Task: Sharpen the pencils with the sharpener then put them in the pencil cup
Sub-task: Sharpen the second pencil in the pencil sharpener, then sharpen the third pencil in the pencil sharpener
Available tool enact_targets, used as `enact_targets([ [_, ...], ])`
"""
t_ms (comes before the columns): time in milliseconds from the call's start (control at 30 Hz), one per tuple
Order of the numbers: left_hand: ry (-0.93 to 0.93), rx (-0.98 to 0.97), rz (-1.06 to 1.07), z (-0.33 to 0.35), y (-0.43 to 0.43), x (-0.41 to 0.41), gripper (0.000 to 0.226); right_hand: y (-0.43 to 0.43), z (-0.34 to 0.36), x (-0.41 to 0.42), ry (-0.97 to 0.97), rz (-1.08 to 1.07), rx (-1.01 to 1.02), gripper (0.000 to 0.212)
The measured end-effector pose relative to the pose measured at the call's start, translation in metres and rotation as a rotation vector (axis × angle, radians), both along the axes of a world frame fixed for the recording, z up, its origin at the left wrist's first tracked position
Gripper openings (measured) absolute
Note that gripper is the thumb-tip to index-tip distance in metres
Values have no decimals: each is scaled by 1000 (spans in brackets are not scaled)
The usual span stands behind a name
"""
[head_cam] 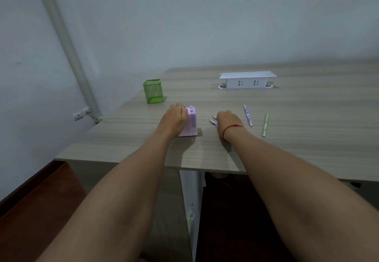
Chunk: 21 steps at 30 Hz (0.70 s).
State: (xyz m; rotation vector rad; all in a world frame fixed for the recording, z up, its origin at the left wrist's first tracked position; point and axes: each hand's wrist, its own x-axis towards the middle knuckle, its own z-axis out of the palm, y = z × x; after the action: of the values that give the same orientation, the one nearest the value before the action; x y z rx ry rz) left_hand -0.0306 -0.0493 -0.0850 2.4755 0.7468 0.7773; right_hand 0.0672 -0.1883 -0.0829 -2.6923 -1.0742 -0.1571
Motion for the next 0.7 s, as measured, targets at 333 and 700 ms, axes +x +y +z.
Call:
enact_targets([
  [333,-162,54,72,-13,-4,5,43,-18,-1,50,8,-294,202,33],
  [700,-149,155,94,-13,1,7,31,-21,-10,69,-39,-215,145,31],
])
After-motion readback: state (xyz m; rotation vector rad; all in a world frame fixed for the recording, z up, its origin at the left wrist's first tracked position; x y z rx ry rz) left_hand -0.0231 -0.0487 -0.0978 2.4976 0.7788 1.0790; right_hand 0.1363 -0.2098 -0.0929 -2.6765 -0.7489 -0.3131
